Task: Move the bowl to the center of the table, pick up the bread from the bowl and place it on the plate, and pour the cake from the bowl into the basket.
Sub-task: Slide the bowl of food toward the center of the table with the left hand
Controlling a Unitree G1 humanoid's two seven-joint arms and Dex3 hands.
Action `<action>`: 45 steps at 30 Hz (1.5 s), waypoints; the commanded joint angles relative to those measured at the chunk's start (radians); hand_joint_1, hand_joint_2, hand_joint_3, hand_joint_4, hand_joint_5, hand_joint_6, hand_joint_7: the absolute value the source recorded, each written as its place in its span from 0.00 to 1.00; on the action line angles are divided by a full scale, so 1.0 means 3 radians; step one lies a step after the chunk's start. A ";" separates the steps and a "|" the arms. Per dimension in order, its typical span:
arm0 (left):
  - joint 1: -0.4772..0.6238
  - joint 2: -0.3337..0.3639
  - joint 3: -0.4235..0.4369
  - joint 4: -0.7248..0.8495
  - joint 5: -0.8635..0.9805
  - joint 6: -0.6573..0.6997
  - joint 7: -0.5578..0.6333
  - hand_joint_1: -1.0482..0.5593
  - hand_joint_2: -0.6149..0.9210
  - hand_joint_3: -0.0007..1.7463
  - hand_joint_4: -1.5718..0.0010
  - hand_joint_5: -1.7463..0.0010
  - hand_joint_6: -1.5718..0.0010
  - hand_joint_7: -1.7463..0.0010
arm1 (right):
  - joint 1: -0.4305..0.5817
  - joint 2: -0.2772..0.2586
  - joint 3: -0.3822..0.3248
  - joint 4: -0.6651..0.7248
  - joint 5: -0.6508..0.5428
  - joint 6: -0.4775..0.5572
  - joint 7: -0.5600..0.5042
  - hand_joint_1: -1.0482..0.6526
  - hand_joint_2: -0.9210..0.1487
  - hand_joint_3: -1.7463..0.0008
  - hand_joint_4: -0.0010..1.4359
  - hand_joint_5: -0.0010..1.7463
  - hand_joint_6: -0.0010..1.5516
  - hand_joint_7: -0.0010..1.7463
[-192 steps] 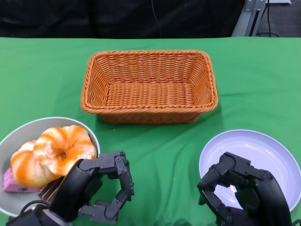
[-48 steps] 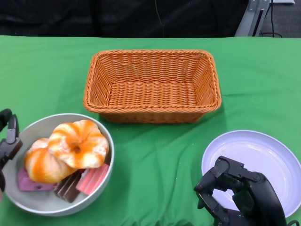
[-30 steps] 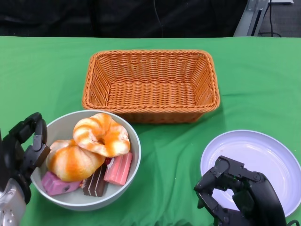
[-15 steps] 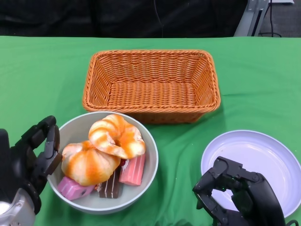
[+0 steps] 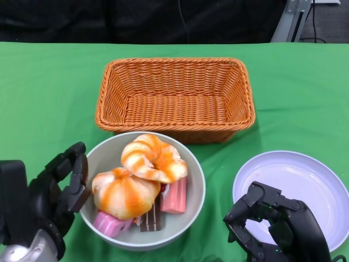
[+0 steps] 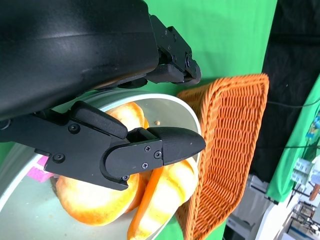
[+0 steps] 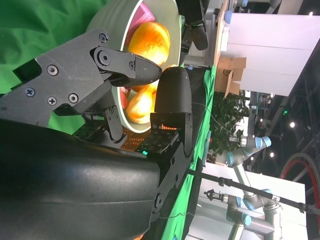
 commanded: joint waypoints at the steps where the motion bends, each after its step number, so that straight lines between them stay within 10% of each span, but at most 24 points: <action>1: 0.0031 -0.0001 -0.0032 0.0003 -0.0007 -0.0017 -0.0033 0.22 1.00 0.38 0.77 0.99 0.76 1.00 | -0.0001 -0.0027 -0.0009 -0.0007 0.0032 -0.0017 -0.0011 0.53 0.27 0.58 0.54 0.87 0.47 0.68; 33: 0.0130 -0.0012 -0.0344 0.0215 -0.0062 -0.0195 -0.0427 0.24 1.00 0.37 0.81 1.00 0.80 1.00 | 0.0009 -0.0028 0.0004 -0.0028 -0.0009 -0.0009 -0.0043 0.53 0.28 0.58 0.54 0.87 0.47 0.68; 45: 0.0116 0.0050 -0.0363 0.0257 0.0515 -0.0711 -0.0091 0.38 1.00 0.19 0.68 0.96 0.70 0.98 | 0.0010 -0.0015 0.0014 -0.0023 0.0032 -0.0015 -0.0040 0.53 0.28 0.57 0.54 0.88 0.46 0.69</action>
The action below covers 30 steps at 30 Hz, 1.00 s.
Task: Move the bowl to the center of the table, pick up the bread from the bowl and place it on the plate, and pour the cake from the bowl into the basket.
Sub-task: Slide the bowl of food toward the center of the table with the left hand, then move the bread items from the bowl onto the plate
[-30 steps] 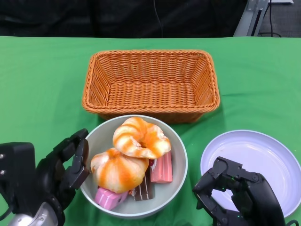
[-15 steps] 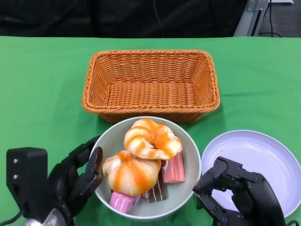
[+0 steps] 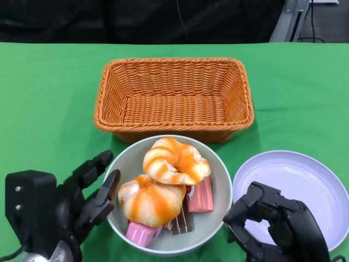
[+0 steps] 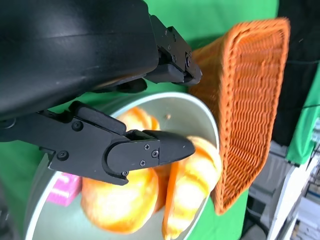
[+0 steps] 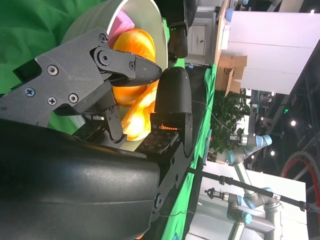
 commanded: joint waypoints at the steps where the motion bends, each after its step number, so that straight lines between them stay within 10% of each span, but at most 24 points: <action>1: 0.0003 0.0052 0.0009 0.0072 0.0215 -0.0290 0.0147 0.39 1.00 0.18 0.67 0.96 0.70 0.97 | 0.0013 -0.0008 -0.0003 -0.0030 0.0041 -0.0008 -0.0017 0.52 0.28 0.58 0.54 0.88 0.47 0.69; 18: -0.0305 0.0085 0.0363 0.1138 0.0063 -0.2422 -0.0151 0.37 1.00 0.06 0.53 0.95 0.58 0.97 | 0.0033 -0.0046 -0.0010 -0.0039 0.0018 -0.0021 -0.0028 0.53 0.27 0.59 0.53 0.87 0.46 0.69; 29: -0.0727 0.0327 0.0560 0.2177 0.0017 -0.3602 -0.0566 0.61 1.00 0.15 0.28 0.86 0.28 0.90 | 0.0063 -0.0060 -0.0028 -0.0027 0.0081 0.0015 0.0007 0.54 0.28 0.57 0.53 0.86 0.47 0.67; 30: -0.0749 0.0362 0.0556 0.2258 0.0089 -0.3698 -0.0545 0.61 1.00 0.19 0.30 0.74 0.26 0.84 | 0.0063 -0.0063 -0.0031 -0.0021 0.0090 0.0011 0.0014 0.54 0.28 0.57 0.53 0.86 0.47 0.67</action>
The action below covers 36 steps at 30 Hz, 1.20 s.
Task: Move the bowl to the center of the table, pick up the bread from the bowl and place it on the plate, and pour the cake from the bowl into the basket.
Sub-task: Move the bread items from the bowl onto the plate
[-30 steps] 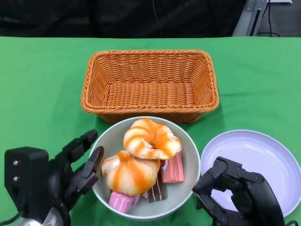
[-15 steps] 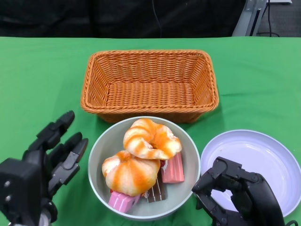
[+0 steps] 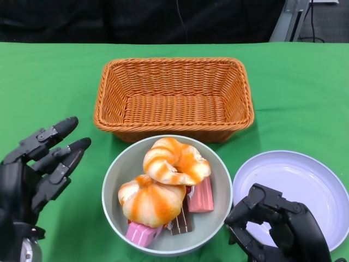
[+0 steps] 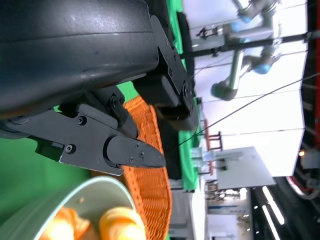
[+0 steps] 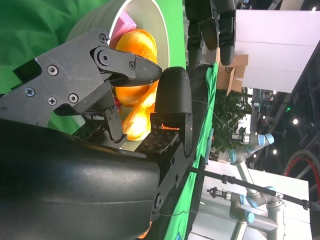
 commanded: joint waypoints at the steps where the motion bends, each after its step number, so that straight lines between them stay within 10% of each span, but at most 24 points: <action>1: -0.0090 0.0164 0.0018 0.0251 0.0153 -0.0304 0.0009 0.62 1.00 0.20 0.35 0.63 0.27 0.77 | 0.0024 -0.0048 -0.0030 -0.0005 0.0077 0.0004 0.0020 0.54 0.28 0.57 0.53 0.86 0.47 0.67; 9: -0.0244 0.0288 0.0045 0.0664 0.0249 -0.0601 0.0057 0.67 0.95 0.34 0.46 0.21 0.41 0.47 | 0.0038 -0.0055 -0.0073 -0.0009 0.0051 0.0003 0.0001 0.54 0.28 0.57 0.53 0.84 0.48 0.67; 18: -0.0321 0.0323 0.0024 0.0850 0.0334 -0.0640 0.0153 0.68 0.81 0.58 0.49 0.11 0.50 0.27 | 0.0012 -0.0089 -0.0139 -0.0010 0.0005 -0.0063 -0.0039 0.53 0.28 0.58 0.54 0.82 0.49 0.64; 27: -0.0354 0.0281 0.0004 0.0943 0.0445 -0.0709 0.0326 0.68 0.80 0.60 0.50 0.07 0.52 0.22 | -0.0011 -0.0174 -0.0294 -0.0272 -0.0437 -0.0134 -0.0317 0.53 0.31 0.58 0.52 0.74 0.48 0.56; 31: -0.0354 0.0268 -0.0018 0.0965 0.0496 -0.0712 0.0405 0.68 0.80 0.60 0.51 0.08 0.53 0.22 | -0.0011 -0.0341 -0.0393 -0.0568 -0.1016 -0.0210 -0.0545 0.46 0.06 0.94 0.44 0.52 0.50 0.24; 36: -0.0356 0.0267 -0.0031 0.0975 0.0510 -0.0717 0.0435 0.68 0.80 0.60 0.51 0.07 0.53 0.22 | -0.0001 -0.0429 -0.0373 -0.0666 -0.1258 -0.0219 -0.0719 0.44 0.02 0.99 0.44 0.42 0.51 0.13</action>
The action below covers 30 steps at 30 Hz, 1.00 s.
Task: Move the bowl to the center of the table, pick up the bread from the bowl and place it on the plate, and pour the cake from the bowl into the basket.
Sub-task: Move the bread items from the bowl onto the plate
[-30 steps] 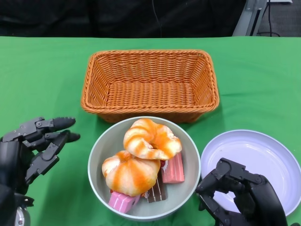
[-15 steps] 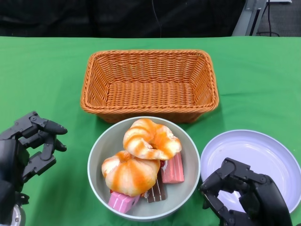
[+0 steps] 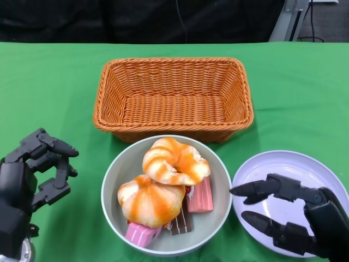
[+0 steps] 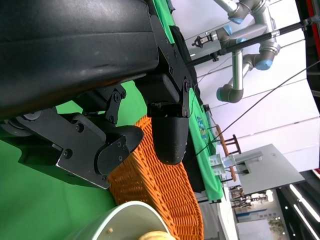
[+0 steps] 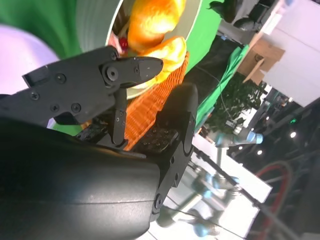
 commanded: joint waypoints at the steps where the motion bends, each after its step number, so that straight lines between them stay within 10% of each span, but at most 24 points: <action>1: -0.0017 0.0044 0.0003 0.0026 0.0003 -0.0049 0.0054 0.68 0.80 0.60 0.51 0.07 0.53 0.22 | 0.0009 -0.0065 0.0001 -0.0037 -0.0045 -0.0014 -0.0093 0.44 0.02 0.99 0.45 0.42 0.51 0.13; 7: -0.0025 0.0046 -0.0027 0.0067 0.0044 -0.0086 0.0075 0.67 0.81 0.59 0.53 0.08 0.53 0.23 | 0.0104 -0.0060 -0.0068 -0.0893 -0.1013 0.0202 -0.0381 0.25 0.01 1.00 0.42 0.19 0.44 0.01; 14: -0.0028 0.0052 -0.0041 0.0078 0.0040 -0.0095 0.0081 0.67 0.81 0.59 0.53 0.08 0.53 0.23 | 0.0129 -0.0113 0.0007 -0.0983 -0.1075 0.0332 -0.0472 0.24 0.01 1.00 0.43 0.16 0.44 0.00; 21: -0.0053 0.0023 -0.0087 0.0140 0.0110 -0.0120 0.0165 0.67 0.82 0.58 0.51 0.09 0.53 0.23 | 0.0045 0.0130 0.0228 -0.1507 -0.2205 0.1156 -0.0594 0.16 0.00 0.99 0.40 0.12 0.38 0.00; 30: -0.0040 -0.0010 -0.0125 0.0132 0.0133 -0.0115 0.0179 0.68 0.82 0.59 0.48 0.11 0.51 0.24 | -0.0291 0.0086 0.0537 -0.1171 -0.2566 0.1566 -0.0901 0.15 0.01 1.00 0.43 0.11 0.38 0.01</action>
